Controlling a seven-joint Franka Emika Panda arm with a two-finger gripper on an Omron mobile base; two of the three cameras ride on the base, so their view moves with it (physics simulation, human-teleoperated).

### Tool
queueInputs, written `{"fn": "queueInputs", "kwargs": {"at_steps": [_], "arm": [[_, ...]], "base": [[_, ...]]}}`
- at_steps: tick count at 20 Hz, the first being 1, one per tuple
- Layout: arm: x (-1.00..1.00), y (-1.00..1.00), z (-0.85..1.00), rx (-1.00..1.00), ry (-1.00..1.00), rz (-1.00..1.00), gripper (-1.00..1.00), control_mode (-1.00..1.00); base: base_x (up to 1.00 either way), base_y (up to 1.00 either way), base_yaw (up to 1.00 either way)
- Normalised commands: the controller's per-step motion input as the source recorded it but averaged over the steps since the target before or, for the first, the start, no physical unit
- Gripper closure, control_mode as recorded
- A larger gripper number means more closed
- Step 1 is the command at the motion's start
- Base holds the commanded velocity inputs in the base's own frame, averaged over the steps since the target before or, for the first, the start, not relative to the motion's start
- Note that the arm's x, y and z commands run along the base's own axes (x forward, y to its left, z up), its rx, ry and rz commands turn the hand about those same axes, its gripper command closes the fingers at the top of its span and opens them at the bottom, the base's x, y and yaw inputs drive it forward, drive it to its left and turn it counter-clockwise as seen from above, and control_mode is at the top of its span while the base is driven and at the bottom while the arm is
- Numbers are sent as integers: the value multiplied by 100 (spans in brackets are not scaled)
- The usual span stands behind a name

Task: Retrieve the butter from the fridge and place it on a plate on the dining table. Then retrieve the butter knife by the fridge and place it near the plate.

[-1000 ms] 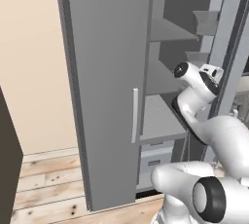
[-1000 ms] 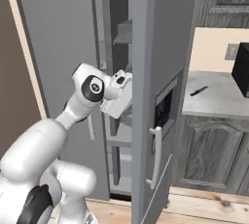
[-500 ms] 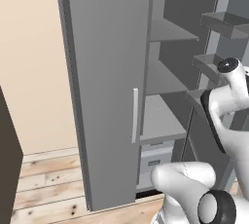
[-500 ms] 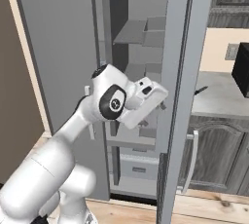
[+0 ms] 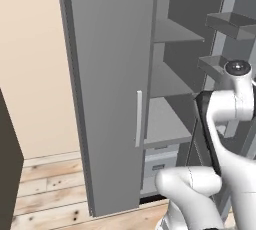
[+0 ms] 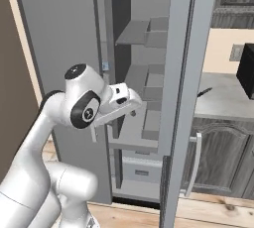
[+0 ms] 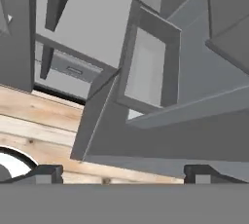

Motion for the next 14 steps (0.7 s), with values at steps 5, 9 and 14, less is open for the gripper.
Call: {"fn": "queueInputs", "kwargs": {"at_steps": [5, 9, 14], "arm": [[25, 84, 0, 67, -36, -22, -100, -100], [41, 100, -5, 37, -30, -30, -100, -100], [60, 85, -15, -6, -2, -35, -100, -100]], "base": [[0, 0, 0], [0, 0, 0], [0, 0, 0]]}}
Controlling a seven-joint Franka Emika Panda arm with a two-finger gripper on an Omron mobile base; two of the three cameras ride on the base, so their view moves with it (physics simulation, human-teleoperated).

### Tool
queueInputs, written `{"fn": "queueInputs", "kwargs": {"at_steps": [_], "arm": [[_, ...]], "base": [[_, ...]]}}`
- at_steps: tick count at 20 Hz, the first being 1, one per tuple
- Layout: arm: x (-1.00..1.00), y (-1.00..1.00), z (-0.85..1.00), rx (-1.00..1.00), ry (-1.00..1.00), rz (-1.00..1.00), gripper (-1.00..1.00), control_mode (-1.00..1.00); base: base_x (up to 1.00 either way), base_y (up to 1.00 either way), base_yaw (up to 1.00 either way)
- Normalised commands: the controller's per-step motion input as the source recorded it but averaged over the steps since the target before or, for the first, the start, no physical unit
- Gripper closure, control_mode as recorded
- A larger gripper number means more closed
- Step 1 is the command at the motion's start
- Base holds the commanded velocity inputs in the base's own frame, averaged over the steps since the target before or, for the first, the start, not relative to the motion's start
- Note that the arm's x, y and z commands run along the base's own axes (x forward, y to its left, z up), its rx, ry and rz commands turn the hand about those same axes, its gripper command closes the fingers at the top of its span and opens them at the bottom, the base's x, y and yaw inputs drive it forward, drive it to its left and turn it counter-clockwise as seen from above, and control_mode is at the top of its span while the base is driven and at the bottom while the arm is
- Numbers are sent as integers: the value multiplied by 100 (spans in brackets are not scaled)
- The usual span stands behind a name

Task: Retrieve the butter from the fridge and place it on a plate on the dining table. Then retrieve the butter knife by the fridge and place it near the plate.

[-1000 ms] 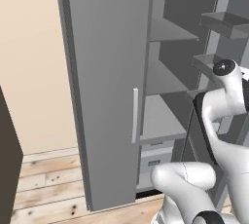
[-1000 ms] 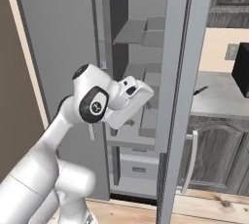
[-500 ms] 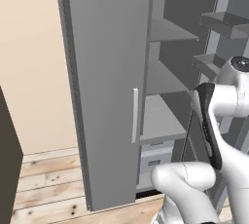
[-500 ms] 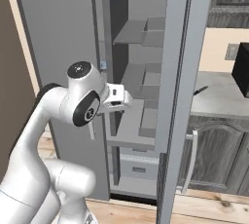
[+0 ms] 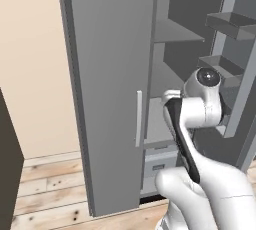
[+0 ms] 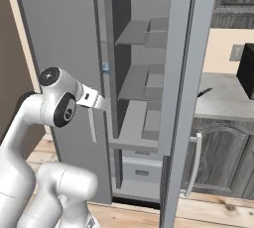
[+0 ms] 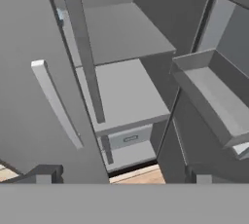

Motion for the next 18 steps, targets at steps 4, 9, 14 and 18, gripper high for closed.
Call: {"fn": "queueInputs", "kwargs": {"at_steps": [4, 9, 14, 18], "arm": [[62, 96, -16, -4, 5, -20, -100, -100], [33, 25, -10, 2, 17, 8, -100, -100], [4, 0, 0, 1, 5, 2, -100, -100], [29, 34, -17, 5, 0, 17, -100, -100]], "base": [[0, 0, 0], [0, 0, 0], [0, 0, 0], [0, 0, 0]]}}
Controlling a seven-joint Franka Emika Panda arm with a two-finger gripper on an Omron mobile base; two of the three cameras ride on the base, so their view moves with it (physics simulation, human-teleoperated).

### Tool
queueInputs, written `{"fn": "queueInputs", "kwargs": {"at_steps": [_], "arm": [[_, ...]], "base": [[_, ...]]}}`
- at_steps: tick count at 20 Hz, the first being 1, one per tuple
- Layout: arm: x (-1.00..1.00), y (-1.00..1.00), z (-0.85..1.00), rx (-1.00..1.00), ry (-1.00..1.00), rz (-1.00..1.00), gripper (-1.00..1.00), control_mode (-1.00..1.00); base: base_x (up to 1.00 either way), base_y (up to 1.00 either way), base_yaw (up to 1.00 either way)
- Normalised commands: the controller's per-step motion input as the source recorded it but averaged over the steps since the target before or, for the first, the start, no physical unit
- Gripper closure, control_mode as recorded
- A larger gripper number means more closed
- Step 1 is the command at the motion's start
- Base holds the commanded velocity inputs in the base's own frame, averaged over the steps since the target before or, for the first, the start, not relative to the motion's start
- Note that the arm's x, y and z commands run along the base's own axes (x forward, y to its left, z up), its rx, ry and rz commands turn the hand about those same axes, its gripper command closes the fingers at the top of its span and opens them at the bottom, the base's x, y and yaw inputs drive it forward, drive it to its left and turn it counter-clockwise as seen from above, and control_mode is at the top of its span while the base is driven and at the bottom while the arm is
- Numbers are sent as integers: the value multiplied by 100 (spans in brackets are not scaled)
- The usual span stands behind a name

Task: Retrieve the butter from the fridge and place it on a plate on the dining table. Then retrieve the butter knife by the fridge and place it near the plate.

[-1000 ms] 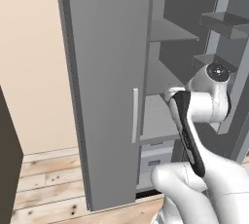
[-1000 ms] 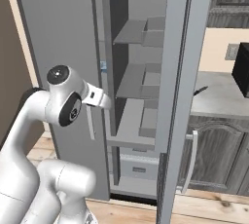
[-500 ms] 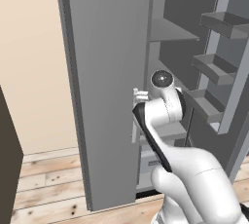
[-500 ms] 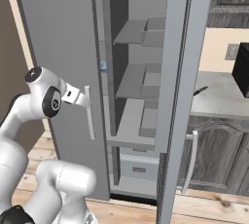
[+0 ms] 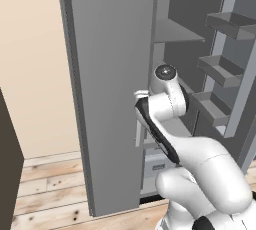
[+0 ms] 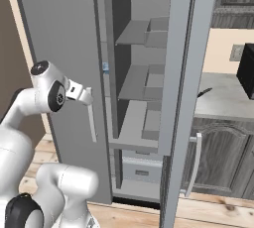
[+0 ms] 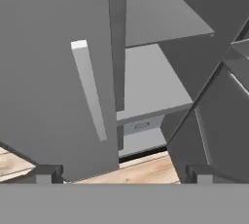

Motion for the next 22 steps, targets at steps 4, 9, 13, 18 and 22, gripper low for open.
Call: {"fn": "queueInputs", "kwargs": {"at_steps": [4, 9, 13, 18, 22], "arm": [[40, 9, -29, 9, 0, 20, -100, -100], [33, -2, -9, 0, -3, 7, -100, -100], [31, 12, -31, 0, -7, 3, -100, -100], [46, 7, -24, 1, -6, 5, -100, -100], [48, 0, -9, 0, 0, 1, -100, -100]], "base": [[0, 0, 0], [0, 0, 0], [0, 0, 0], [0, 0, 0], [0, 0, 0]]}}
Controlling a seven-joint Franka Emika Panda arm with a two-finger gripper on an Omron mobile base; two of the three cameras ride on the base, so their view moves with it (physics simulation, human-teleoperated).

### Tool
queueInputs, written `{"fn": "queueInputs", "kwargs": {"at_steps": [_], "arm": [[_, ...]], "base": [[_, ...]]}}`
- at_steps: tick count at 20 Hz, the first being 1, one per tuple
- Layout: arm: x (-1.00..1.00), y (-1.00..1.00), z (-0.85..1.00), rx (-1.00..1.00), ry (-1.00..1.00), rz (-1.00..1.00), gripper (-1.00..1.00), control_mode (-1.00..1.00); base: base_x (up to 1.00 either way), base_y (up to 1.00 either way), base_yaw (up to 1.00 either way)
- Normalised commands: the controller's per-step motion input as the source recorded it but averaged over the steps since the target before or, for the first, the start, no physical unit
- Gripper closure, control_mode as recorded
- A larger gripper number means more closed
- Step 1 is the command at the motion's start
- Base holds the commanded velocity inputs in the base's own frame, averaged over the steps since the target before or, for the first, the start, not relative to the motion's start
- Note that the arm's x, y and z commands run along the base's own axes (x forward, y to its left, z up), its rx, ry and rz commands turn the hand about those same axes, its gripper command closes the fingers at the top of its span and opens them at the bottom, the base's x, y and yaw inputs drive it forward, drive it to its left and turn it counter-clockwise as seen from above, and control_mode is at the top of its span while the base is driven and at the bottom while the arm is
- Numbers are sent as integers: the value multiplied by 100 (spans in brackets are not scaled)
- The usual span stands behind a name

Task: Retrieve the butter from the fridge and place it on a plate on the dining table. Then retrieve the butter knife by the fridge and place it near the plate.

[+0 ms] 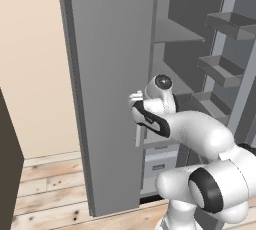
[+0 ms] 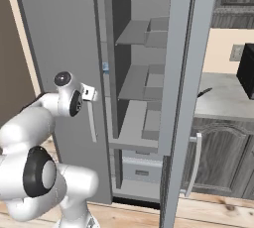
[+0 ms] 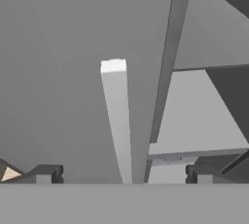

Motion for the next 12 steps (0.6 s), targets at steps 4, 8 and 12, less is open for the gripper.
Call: {"fn": "queueInputs", "kwargs": {"at_steps": [4, 8, 12], "arm": [[49, 0, -17, 0, 1, 0, -100, -100], [46, 0, -9, 0, 6, 0, -100, -100], [50, 0, -16, 0, 8, 0, -100, -100]], "base": [[0, 0, 0], [0, 0, 0], [0, 0, 0]]}}
